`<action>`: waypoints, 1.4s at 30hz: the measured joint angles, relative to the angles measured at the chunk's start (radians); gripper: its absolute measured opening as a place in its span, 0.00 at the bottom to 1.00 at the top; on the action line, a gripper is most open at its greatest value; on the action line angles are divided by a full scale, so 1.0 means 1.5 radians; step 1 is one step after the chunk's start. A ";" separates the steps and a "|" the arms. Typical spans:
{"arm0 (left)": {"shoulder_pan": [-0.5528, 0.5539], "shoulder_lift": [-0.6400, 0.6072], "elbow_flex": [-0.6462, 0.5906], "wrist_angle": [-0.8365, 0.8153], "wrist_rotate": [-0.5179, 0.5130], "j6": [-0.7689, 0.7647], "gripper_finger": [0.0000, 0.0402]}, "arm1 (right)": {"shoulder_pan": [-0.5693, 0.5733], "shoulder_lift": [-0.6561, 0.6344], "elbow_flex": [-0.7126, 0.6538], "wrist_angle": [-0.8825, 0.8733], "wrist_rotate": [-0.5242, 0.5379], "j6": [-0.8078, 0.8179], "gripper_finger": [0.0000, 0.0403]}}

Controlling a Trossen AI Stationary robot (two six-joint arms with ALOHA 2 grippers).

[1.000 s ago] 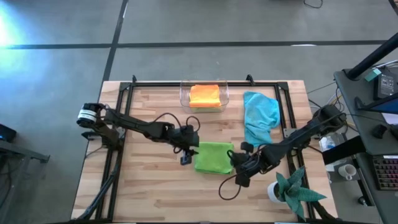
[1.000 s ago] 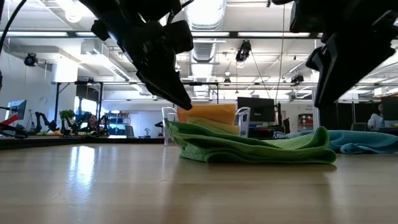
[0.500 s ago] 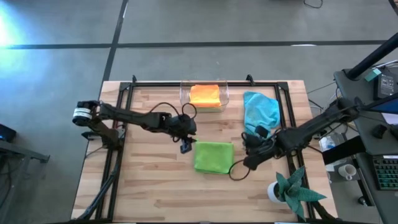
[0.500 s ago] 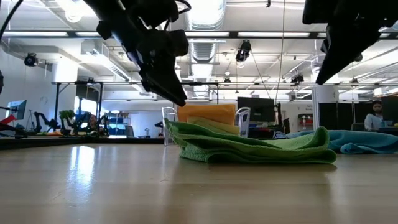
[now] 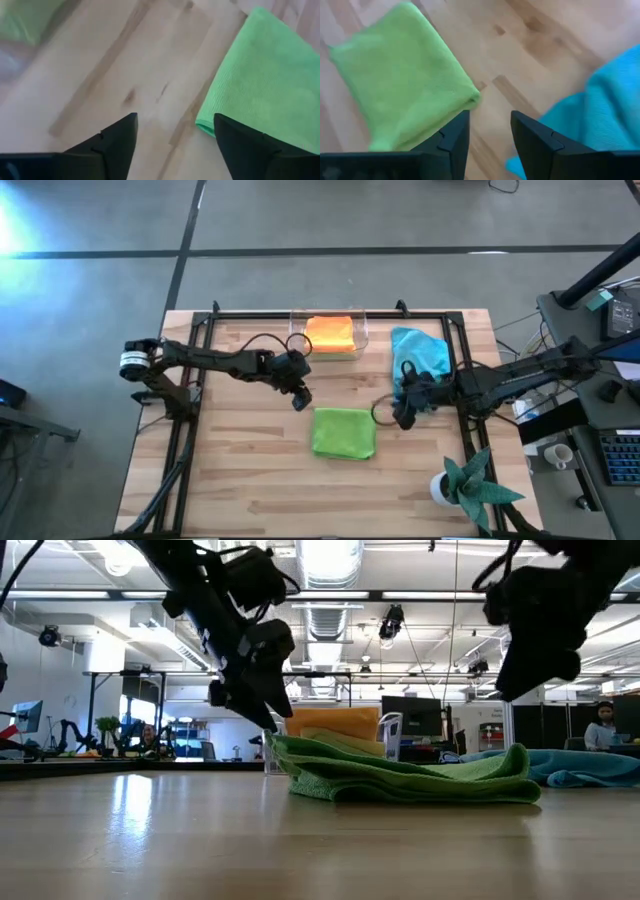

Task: Fold microfiber towels
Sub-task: Put the green microfiber towel into the transparent bin

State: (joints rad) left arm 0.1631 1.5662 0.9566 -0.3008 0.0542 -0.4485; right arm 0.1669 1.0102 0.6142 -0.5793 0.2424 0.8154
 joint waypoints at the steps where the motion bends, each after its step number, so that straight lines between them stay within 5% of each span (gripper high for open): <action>1: 0.005 0.001 -0.002 -0.002 0.015 -0.023 0.62 | -0.018 -0.003 -0.015 0.031 -0.024 0.000 0.36; 5: 0.011 0.010 -0.015 0.002 0.082 -0.064 0.64 | -0.075 -0.003 -0.073 0.170 -0.098 -0.002 0.39; 12: -0.002 0.037 -0.020 0.042 0.098 -0.111 0.64 | -0.114 0.041 -0.126 0.333 -0.156 -0.002 0.40; 30: -0.007 0.134 -0.021 0.165 0.189 -0.205 0.64 | -0.118 0.186 -0.129 0.392 -0.185 0.092 0.46; 42: -0.012 0.175 -0.019 0.237 0.189 -0.203 0.64 | -0.118 0.281 -0.129 0.469 -0.194 0.102 0.46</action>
State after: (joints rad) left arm 0.1444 1.8293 0.9275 0.0541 0.3382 -0.7536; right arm -0.0093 1.4322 0.4209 0.1238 -0.0486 0.9688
